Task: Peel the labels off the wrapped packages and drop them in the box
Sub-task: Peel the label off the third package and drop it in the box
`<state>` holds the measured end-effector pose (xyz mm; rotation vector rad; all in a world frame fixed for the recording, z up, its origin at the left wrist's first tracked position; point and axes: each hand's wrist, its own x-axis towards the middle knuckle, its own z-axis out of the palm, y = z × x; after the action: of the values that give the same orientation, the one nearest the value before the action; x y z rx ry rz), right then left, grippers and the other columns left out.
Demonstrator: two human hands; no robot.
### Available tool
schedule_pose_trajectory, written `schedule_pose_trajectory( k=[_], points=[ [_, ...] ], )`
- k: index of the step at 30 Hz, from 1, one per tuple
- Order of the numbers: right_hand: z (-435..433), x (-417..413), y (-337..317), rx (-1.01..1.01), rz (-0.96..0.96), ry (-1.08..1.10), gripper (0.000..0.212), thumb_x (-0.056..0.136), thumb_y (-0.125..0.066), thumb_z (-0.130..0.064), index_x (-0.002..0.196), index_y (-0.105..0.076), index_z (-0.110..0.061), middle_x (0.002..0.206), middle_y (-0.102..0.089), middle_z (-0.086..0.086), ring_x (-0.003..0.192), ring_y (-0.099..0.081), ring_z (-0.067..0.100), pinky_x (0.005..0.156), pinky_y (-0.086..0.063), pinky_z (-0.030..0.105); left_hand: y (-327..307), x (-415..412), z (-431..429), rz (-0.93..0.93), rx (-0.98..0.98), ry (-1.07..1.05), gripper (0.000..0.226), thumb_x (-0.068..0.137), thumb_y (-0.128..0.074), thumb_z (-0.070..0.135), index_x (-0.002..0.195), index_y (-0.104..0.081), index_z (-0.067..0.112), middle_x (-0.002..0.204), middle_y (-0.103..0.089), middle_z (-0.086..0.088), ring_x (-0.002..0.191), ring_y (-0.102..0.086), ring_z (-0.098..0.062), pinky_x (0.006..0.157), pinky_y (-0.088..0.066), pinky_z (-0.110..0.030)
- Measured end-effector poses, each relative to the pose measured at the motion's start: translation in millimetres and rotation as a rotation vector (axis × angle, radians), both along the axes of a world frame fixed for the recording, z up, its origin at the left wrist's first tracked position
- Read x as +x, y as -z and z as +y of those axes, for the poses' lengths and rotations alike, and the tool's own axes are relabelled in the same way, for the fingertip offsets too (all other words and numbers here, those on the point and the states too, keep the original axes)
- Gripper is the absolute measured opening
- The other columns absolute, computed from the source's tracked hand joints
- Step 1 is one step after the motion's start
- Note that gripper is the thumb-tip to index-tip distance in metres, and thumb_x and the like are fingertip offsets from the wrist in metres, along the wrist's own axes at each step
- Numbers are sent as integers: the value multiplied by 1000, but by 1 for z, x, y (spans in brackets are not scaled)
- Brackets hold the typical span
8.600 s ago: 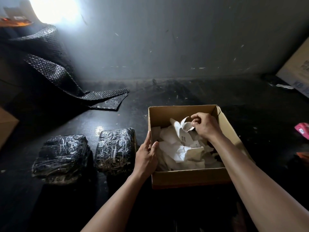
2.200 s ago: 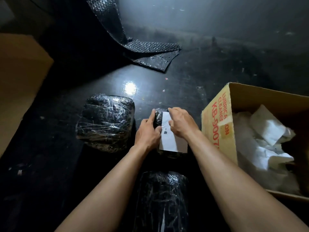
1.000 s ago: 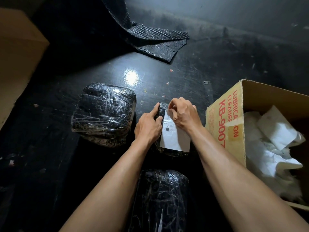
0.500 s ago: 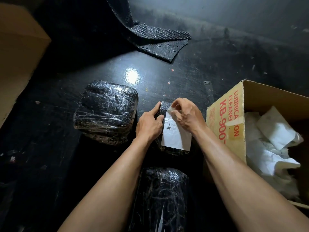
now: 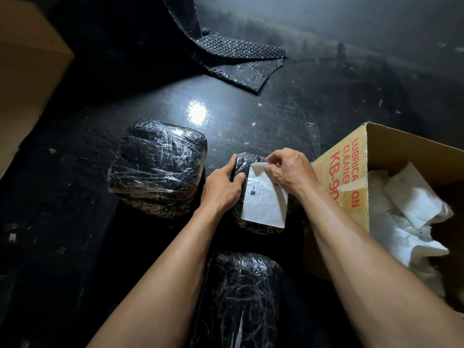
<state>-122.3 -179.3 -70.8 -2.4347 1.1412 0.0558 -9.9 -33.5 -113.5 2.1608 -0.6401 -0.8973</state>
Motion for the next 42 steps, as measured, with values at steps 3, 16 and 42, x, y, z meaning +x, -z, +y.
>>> schedule_pose_trajectory(
  k=[3, 16, 42],
  points=[
    [2, -2, 1, 18, -28, 42, 11, 86, -65, -25, 92, -74, -25, 99, -71, -1, 96, -65, 23, 85, -55, 42, 1, -1, -1, 24, -7, -14, 59, 91, -58, 48, 146, -39, 54, 141, -60, -3, 130, -54, -24, 103, -44, -33],
    [14, -6, 5, -136, -87, -64, 10, 95, -59, -17, 92, -68, -13, 95, -62, 6, 96, -57, 27, 78, -50, 37, -2, -8, -4, 67, -10, -161, 55, 87, -57, 44, 140, -47, 53, 122, -71, -1, 115, -63, -23, 94, -47, -29],
    [21, -7, 17, -188, -71, -14, 20, 94, -65, -32, 114, -69, -31, 99, -54, 0, 104, -45, 24, 85, -43, 45, 13, -11, -3, 59, -24, -88, 66, 79, -55, 67, 141, -36, 59, 128, -69, 3, 122, -63, -17, 99, -51, -37]
  ],
)
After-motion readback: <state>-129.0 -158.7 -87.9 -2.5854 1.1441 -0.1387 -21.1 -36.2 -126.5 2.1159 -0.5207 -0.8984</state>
